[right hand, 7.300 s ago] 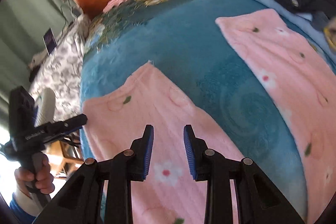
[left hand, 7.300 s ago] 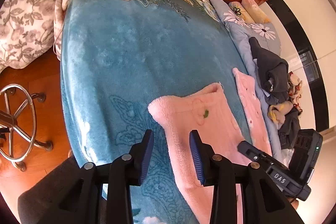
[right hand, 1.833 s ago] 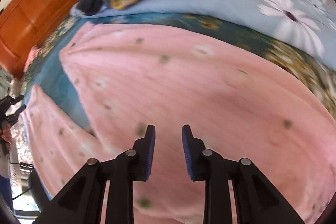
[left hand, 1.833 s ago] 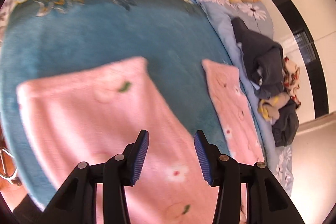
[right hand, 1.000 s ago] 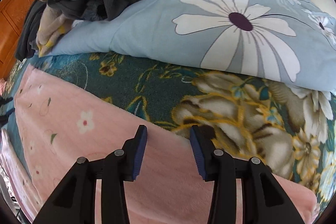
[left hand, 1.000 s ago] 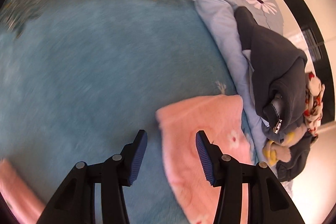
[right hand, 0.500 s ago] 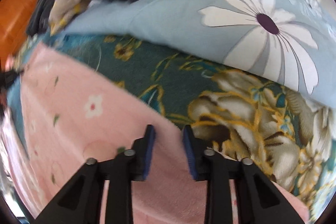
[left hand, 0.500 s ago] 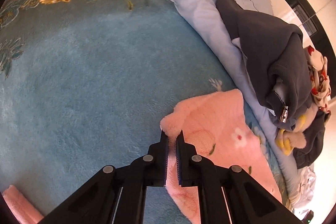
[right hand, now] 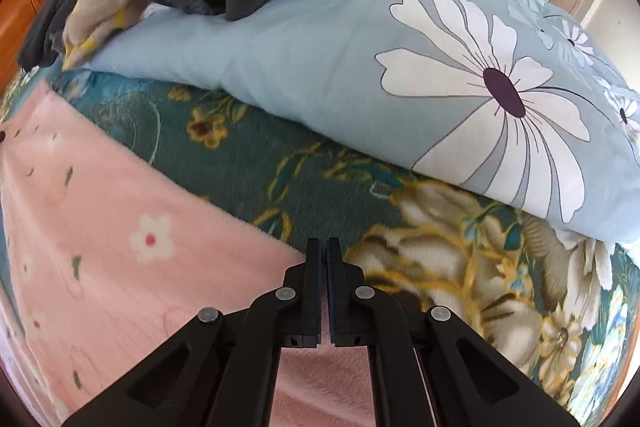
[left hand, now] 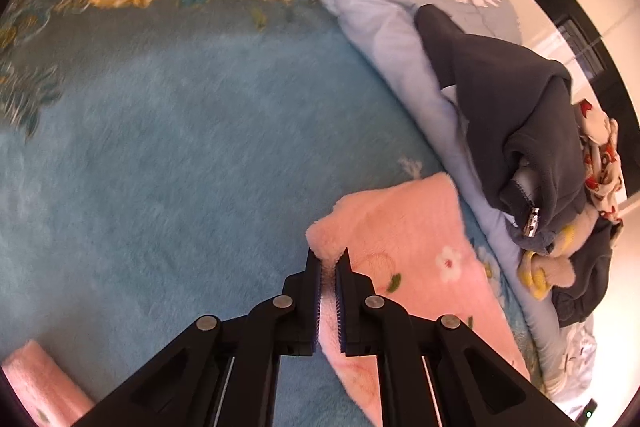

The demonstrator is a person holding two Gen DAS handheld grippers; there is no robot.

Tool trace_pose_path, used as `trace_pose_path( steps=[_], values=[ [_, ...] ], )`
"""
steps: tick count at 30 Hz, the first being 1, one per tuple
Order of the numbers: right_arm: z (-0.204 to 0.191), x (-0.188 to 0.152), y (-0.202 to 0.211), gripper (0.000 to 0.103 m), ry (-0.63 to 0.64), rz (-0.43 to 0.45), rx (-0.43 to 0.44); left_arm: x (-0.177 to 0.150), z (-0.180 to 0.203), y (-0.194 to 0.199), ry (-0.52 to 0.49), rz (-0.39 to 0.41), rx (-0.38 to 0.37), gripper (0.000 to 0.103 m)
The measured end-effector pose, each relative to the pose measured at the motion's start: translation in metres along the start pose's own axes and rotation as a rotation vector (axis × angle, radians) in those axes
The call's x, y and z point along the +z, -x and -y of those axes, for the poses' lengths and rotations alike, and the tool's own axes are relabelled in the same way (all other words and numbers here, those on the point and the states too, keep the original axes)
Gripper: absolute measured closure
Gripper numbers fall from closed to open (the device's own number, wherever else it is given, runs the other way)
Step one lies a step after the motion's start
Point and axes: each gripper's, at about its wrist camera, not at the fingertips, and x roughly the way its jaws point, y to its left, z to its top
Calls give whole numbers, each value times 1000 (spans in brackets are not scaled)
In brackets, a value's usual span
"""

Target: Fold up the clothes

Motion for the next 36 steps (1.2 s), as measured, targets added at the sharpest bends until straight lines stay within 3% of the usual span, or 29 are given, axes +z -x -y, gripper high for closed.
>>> trace_pose_path(
  steps=[2, 4, 6, 7, 8, 12, 17, 26, 31, 36],
  values=[
    [8, -5, 16, 101, -41, 38, 10, -2, 0, 5, 11, -26, -4, 92],
    [23, -12, 38, 98, -87, 77, 22, -10, 1, 14, 8, -36, -6, 82],
    [48, -25, 67, 86, -159, 129, 48, -21, 3, 26, -6, -32, -10, 77],
    [63, -33, 79, 74, -203, 149, 59, -29, 4, 33, -10, -25, -20, 76],
    [80, -45, 90, 68, -257, 166, 66, -37, 5, 40, -12, -21, -28, 75],
    [161, -108, 124, 68, -537, 197, 69, -72, 7, 62, -32, -16, -64, 65],
    [225, -215, 150, 68, -826, 191, 40, -109, 12, 89, -88, -19, -46, 63],
    [244, -378, 195, 68, -1140, 232, 83, -143, -2, 111, -75, -62, -66, 62],
    [224, -435, 219, 67, -1219, 319, 206, -152, -13, 134, -125, -35, -74, 62],
    [197, -472, 234, 58, -1228, 360, 306, -150, -47, 159, -132, 7, -75, 57]
  ],
)
